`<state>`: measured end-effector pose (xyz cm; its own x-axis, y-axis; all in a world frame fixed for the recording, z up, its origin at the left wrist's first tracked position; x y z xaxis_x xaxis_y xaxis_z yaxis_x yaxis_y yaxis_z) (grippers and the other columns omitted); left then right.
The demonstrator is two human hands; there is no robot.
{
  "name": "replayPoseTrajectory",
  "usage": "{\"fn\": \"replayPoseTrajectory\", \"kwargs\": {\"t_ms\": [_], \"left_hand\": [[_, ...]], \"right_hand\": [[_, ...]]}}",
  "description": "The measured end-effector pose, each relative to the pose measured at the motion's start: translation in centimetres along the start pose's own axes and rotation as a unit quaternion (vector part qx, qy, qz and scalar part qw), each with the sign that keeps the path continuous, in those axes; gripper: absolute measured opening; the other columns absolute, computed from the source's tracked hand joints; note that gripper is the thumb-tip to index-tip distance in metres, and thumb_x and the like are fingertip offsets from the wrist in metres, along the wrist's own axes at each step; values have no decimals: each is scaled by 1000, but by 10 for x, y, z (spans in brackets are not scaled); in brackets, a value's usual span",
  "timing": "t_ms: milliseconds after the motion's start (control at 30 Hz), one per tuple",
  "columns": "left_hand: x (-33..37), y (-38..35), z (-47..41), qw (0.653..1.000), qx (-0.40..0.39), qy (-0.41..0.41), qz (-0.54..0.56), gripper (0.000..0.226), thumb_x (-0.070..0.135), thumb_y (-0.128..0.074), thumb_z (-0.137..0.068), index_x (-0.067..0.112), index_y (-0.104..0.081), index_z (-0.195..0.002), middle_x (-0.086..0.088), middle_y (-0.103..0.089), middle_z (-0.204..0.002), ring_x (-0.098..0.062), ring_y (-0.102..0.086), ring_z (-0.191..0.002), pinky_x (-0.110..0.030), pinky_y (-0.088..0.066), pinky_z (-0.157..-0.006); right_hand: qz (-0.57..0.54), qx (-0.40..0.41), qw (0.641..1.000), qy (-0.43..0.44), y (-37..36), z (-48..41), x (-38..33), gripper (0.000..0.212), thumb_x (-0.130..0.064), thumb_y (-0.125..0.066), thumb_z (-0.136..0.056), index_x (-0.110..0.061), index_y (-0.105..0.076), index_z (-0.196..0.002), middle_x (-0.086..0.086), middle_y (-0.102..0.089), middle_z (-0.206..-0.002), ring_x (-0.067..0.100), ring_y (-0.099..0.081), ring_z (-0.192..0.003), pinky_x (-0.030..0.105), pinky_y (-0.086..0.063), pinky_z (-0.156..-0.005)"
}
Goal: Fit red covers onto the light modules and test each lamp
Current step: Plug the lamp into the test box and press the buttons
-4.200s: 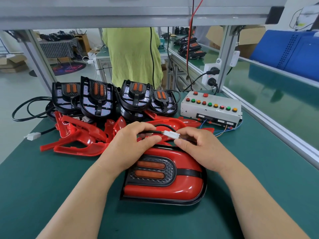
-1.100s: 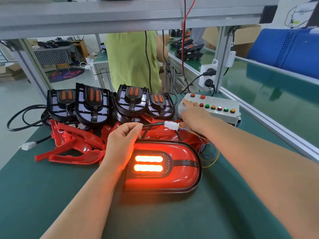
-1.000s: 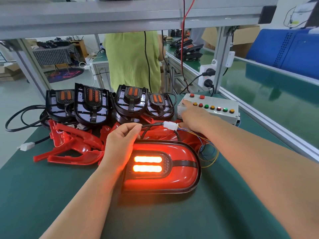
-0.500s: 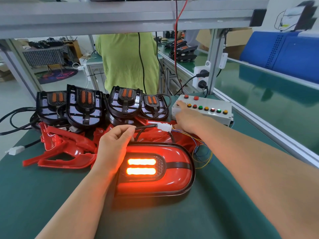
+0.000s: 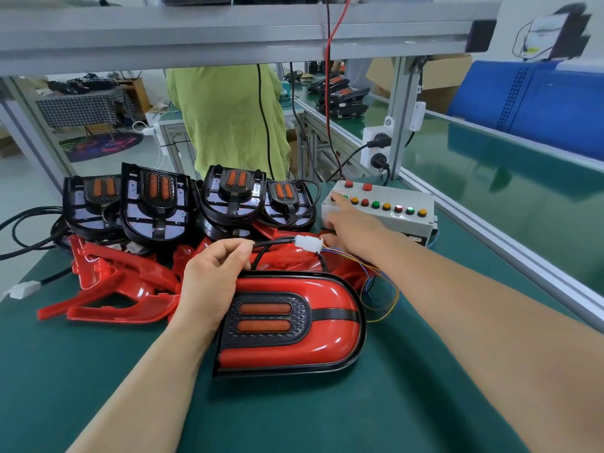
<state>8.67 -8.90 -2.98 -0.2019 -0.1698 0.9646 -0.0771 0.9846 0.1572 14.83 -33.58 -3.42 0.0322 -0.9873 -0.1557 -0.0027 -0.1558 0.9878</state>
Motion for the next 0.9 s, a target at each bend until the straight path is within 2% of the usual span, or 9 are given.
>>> {"fn": "replayPoseTrajectory", "kwargs": {"t_ms": [100,200,300,367,500,567,667,767,900], "left_hand": [[-4,-1,0,1000,-6,7,4,16,34,-64,-93,36,-74,-80,16,-64,-68,5,-55,-63,-19,-47,-67],[-5,0,-1,1000,-4,12,8,16,36,-65,-93,36,-74,-79,16,-64,-67,4,-56,-63,-25,-48,-70],[-6,-1,-1,1000,-6,15,10,15,36,-65,-92,35,-74,-80,15,-64,-68,3,-57,-63,-26,-49,-70],[-6,-1,-1,1000,-4,15,12,16,35,-65,-93,37,-74,-80,15,-64,-67,4,-56,-62,-26,-49,-70],[-5,-1,-1,1000,-3,12,15,16,33,-64,-93,38,-74,-81,15,-64,-67,5,-56,-61,-22,-47,-67],[-6,-1,0,1000,-3,15,17,16,33,-65,-93,37,-74,-82,15,-64,-67,5,-56,-61,-23,-48,-67],[-6,-1,0,1000,-2,21,19,16,33,-65,-93,35,-74,-80,15,-63,-67,3,-56,-61,-26,-50,-67],[-6,-1,0,1000,-2,25,19,16,33,-65,-93,33,-74,-79,13,-64,-68,0,-57,-62,-29,-53,-70],[-6,-1,1,999,-4,30,25,16,33,-65,-93,31,-74,-80,11,-65,-69,-5,-59,-67,-36,-55,-76]], "right_hand": [[-15,41,999,18,10,8,-5,40,-40,-55,-99,-12,-56,-128,3,-14,-164,29,-52,-125,41,-46,-98],[-16,90,996,13,21,12,-6,47,-37,-57,-98,-12,-51,-137,6,-35,-154,27,-49,-129,42,-45,-101],[-4,120,993,11,26,18,-6,45,-35,-58,-97,-14,-52,-135,8,-51,-140,28,-45,-128,40,-41,-101],[7,122,992,7,26,21,-5,44,-35,-58,-96,-13,-53,-134,8,-54,-137,28,-42,-128,39,-39,-103],[53,146,987,-44,30,26,9,52,-42,-56,-95,-11,-51,-137,8,-47,-144,29,-33,-137,44,-35,-109],[53,145,985,-76,27,27,18,59,-45,-54,-96,-12,-45,-143,8,-32,-157,28,-17,-149,49,-22,-117],[34,123,986,-109,17,26,30,69,-49,-51,-96,-16,-30,-153,6,-8,-167,27,2,-154,56,-6,-121],[34,116,985,-124,14,24,37,73,-53,-48,-97,-20,-22,-157,5,0,-168,29,6,-154,59,-2,-120],[40,107,984,-135,15,21,39,73,-55,-45,-98,-22,-21,-157,5,3,-168,30,8,-154,60,-2,-119]]}}
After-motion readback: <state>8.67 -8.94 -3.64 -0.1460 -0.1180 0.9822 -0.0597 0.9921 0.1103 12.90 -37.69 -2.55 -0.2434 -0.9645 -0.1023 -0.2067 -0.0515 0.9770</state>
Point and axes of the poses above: each hand's wrist, its own z-axis away from the middle knuckle, its own y-axis out of the back of the hand, x = y × z, the point moved 10 cm from there along -z, towards the middle knuckle
